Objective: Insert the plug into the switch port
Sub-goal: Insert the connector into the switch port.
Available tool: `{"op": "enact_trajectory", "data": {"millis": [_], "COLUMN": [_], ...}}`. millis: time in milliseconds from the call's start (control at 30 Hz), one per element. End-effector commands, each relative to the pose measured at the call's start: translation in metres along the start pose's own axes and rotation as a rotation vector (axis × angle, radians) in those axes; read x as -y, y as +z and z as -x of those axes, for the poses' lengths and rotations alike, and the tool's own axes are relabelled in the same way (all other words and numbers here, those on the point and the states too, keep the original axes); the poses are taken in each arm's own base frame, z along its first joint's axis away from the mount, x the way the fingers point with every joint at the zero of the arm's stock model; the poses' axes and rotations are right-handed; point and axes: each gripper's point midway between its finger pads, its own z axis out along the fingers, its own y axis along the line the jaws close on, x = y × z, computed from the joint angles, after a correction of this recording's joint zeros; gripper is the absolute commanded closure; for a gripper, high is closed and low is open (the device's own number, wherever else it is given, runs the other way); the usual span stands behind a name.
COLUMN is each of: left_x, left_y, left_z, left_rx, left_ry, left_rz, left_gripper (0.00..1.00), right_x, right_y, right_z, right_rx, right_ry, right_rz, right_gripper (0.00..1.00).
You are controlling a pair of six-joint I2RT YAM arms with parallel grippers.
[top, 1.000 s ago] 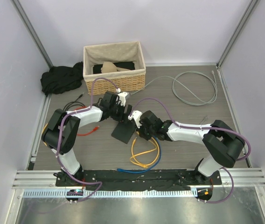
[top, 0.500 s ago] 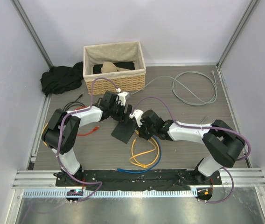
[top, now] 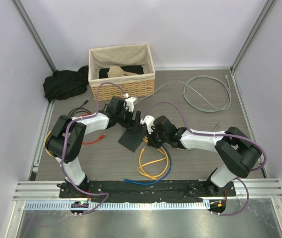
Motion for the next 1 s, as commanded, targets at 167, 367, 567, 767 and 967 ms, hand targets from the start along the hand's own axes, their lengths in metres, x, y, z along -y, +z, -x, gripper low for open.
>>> {"op": "enact_trajectory", "data": {"millis": [167,367,567,767,967], "left_x": [0.030,0.050,0.068,0.069,0.078], "left_y": [0.005,0.003,0.002,0.000,-0.001], "left_z": [-0.021,-0.034,-0.036,-0.053,-0.069], "left_rx": [-0.062,-0.083,-0.070,-0.119,-0.153], "left_ry": [-0.072,-0.108,-0.158,-0.166,-0.228], "left_rz": [-0.115,-0.165,-0.221,-0.202,-0.184], "left_gripper": [0.22,0.22,0.23,0.23,0.24], "right_x": [0.009,0.011,0.014,0.024,0.034], "right_y": [0.001,0.002,0.006,-0.008,-0.018], "right_z": [0.056,0.065,0.062,0.073,0.091], "right_rx": [0.227,0.304,0.353,0.401,0.455], "right_ry": [0.060,0.072,0.137,0.181,0.223], "right_rz": [-0.027,-0.041,-0.058,-0.117,-0.181], "right_gripper": [0.99,0.99,0.99,0.99,0.99]}}
